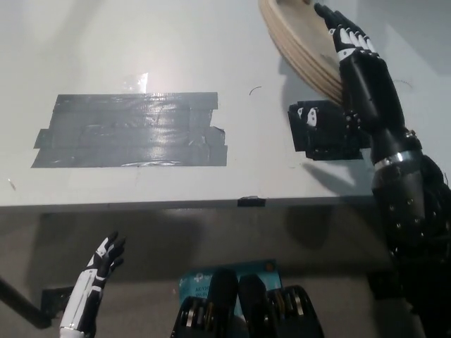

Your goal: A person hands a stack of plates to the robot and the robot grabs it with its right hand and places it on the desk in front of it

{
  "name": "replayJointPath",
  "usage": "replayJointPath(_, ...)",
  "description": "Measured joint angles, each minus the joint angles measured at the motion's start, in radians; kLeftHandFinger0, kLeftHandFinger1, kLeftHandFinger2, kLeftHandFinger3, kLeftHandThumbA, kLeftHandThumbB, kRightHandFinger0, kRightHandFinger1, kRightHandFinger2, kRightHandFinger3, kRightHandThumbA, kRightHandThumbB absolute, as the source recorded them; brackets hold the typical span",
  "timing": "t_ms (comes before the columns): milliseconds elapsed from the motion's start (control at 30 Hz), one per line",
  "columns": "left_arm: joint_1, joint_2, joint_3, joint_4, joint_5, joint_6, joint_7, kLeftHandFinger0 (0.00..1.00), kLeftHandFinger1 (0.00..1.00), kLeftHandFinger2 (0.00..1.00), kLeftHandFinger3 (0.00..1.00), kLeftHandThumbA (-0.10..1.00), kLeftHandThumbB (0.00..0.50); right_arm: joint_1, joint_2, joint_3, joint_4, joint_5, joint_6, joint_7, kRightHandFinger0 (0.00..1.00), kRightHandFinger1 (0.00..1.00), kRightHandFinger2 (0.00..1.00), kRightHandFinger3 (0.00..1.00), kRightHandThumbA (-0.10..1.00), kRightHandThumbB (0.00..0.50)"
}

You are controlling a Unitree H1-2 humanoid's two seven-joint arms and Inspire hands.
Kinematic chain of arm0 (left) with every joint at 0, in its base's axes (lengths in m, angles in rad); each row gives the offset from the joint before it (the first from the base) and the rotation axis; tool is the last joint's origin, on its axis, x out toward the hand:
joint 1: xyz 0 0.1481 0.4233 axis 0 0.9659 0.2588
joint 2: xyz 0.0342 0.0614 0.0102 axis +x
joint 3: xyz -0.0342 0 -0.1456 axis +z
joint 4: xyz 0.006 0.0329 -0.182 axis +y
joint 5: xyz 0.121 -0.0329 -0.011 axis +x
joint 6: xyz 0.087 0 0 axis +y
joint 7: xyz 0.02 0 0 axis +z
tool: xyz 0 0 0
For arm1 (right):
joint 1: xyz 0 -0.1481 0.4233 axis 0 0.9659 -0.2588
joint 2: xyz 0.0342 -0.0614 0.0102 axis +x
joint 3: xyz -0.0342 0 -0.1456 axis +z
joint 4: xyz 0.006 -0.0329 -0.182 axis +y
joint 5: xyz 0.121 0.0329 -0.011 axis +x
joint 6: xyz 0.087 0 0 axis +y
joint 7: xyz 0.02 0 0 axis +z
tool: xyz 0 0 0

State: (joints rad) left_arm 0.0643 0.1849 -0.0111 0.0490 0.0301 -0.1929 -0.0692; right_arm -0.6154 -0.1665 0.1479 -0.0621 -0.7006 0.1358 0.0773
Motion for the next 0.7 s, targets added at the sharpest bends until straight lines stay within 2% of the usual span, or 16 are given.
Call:
replayJointPath(100, 0.0, 0.0, 0.0, 0.0, 0.0, 0.0, 0.0, 1.0, 1.0, 1.0, 1.0, 1.0, 0.26, -0.019, -0.017, 0.013, 0.054, -0.041, 0.007, -0.019, 1.0, 1.0, 1.0, 1.0, 0.96, 0.489)
replayJointPath(200, -0.001, 0.0, 0.0, 0.0, 0.0, 0.0, 0.0, 1.0, 1.0, 1.0, 1.0, 1.0, 0.269, -0.038, -0.032, 0.025, 0.098, -0.084, 0.015, -0.045, 1.0, 1.0, 1.0, 1.0, 0.94, 0.488)
replayJointPath(233, -0.001, 0.0, 0.0, 0.0, 0.0, 0.0, 0.0, 1.0, 1.0, 1.0, 1.0, 1.0, 0.266, -0.041, -0.035, 0.026, 0.104, -0.092, 0.016, -0.051, 1.0, 1.0, 1.0, 1.0, 0.89, 0.5)
replayJointPath(400, -0.003, 0.0, 0.0, 0.0, 0.0, 0.0, 0.0, 1.0, 1.0, 1.0, 1.0, 1.0, 0.263, -0.061, -0.041, 0.034, 0.156, -0.133, 0.018, -0.103, 1.0, 1.0, 1.0, 1.0, 0.81, 0.5)
replayJointPath(500, -0.003, 0.0, 0.0, 0.0, 0.0, 0.0, 0.0, 1.0, 1.0, 1.0, 1.0, 1.0, 0.263, -0.066, -0.04, 0.039, 0.194, -0.153, 0.017, -0.151, 1.0, 1.0, 1.0, 1.0, 0.63, 0.5)
replayJointPath(533, -0.004, 0.0, 0.0, 0.0, 0.0, 0.0, 0.0, 1.0, 1.0, 1.0, 1.0, 1.0, 0.262, -0.066, -0.039, 0.039, 0.206, -0.156, 0.016, -0.164, 0.96, 1.0, 1.0, 1.0, 0.53, 0.457)
replayJointPath(567, -0.004, 0.0, 0.0, 0.0, 0.0, 0.001, 0.0, 1.0, 1.0, 1.0, 1.0, 1.0, 0.26, -0.066, -0.039, 0.039, 0.225, -0.159, 0.013, -0.185, 0.78, 0.89, 1.0, 1.0, 0.51, 0.468)
replayJointPath(600, -0.004, 0.0, 0.0, 0.0, 0.0, 0.001, 0.0, 1.0, 1.0, 1.0, 1.0, 1.0, 0.261, -0.066, -0.037, 0.039, 0.241, -0.161, 0.01, -0.2, 0.42, 0.54, 0.69, 0.94, 0.46, 0.419)
replayJointPath(633, -0.004, 0.0, 0.0, 0.0, 0.0, 0.002, 0.0, 1.0, 1.0, 1.0, 1.0, 1.0, 0.259, -0.066, -0.037, 0.039, 0.247, -0.161, 0.008, -0.208, 0.02, 0.02, 0.04, 0.22, 0.6, 0.205)
replayJointPath(667, -0.004, 0.0, 0.0, 0.0, 0.0, 0.002, 0.0, 1.0, 1.0, 1.0, 1.0, 1.0, 0.259, -0.066, -0.035, 0.039, 0.26, -0.161, 0.004, -0.224, 0.0, 0.0, 0.01, 0.13, 0.64, 0.184)
replayJointPath(700, -0.005, 0.0, 0.0, 0.0, 0.0, 0.003, 0.0, 1.0, 1.0, 1.0, 1.0, 1.0, 0.253, -0.065, -0.034, 0.039, 0.278, -0.161, -0.004, -0.244, 0.0, 0.0, 0.0, 0.07, 0.74, 0.141)
